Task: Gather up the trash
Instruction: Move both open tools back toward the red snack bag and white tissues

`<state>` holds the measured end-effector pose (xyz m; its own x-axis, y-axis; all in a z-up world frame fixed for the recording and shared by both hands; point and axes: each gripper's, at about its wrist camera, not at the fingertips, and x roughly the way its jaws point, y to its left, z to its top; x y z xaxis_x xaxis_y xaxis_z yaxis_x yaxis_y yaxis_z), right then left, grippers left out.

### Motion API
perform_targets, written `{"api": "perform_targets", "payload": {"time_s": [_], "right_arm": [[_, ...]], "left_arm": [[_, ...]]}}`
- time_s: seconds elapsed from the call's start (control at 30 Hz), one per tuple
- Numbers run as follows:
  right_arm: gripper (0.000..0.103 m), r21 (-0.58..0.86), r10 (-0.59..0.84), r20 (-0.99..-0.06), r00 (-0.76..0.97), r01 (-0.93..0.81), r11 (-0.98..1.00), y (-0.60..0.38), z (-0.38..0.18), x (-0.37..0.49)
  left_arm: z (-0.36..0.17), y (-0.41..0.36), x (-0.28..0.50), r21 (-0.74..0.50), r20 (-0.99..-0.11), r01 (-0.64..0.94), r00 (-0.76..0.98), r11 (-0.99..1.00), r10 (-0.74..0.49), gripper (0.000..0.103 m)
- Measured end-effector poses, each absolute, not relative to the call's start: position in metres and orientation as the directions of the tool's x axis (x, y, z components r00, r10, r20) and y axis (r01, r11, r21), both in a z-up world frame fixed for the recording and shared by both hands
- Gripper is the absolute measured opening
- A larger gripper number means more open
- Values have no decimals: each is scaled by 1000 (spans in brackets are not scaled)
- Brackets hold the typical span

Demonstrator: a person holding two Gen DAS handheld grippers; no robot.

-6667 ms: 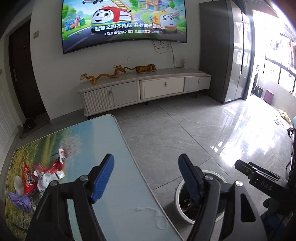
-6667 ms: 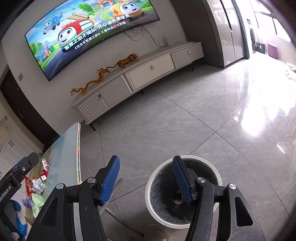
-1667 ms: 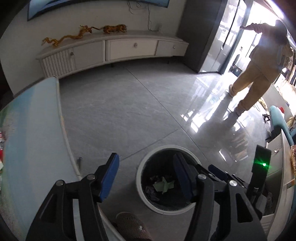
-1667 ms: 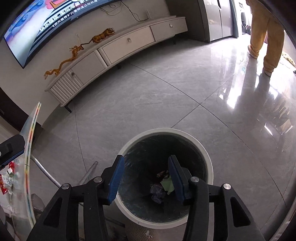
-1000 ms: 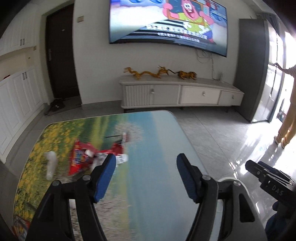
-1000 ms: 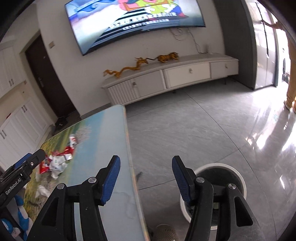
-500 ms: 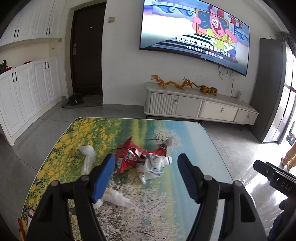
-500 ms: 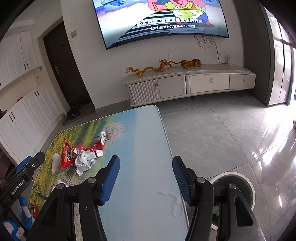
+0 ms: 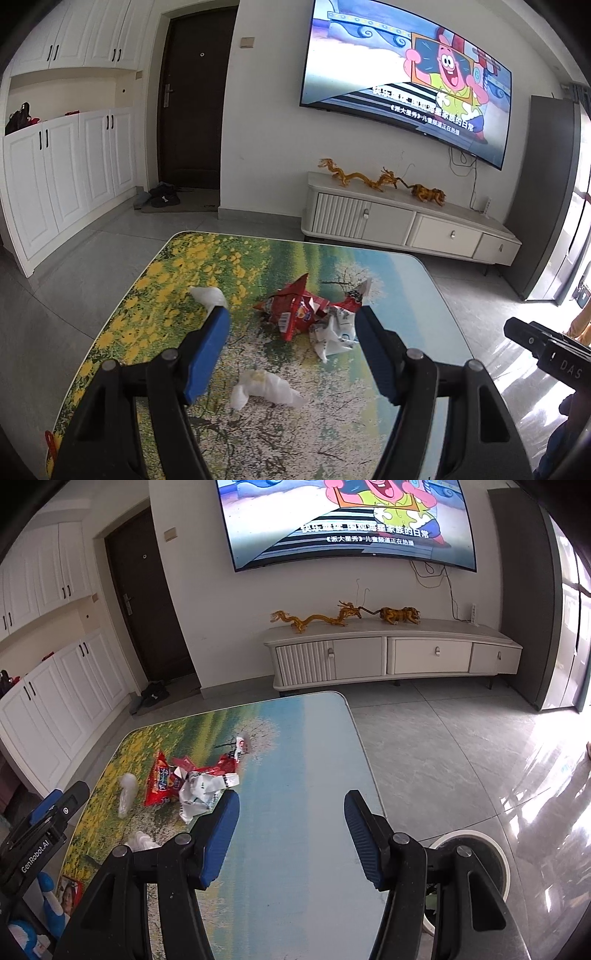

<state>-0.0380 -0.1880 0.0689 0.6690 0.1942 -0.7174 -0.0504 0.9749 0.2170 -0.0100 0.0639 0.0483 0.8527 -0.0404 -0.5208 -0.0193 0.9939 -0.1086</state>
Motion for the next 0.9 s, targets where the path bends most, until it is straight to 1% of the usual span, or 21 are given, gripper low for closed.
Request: {"api": "perform_targets", "payload": {"time_s": [0.5,0.7,0.8,0.9], "right_arm": [[57,202,227,-704,673,-116,973,-149,82,-41],[57,220,261,-695,669,-148,964,-141,87,-36],[57,229,281,-687,670,-167,959,-138,92,-29],[57,243,300,-669,681,-180,953,-138,101,-19]], "left_arm": [[48,94,-26,-121,-515,-54,857,991,-16,69],[46,107,-21,-117,-533,-63,846,991,-9,69],[54,118,-15,-113,-533,-53,846,992,-15,69],[69,130,-11,-101,-512,-50,859,994,-9,69]]}}
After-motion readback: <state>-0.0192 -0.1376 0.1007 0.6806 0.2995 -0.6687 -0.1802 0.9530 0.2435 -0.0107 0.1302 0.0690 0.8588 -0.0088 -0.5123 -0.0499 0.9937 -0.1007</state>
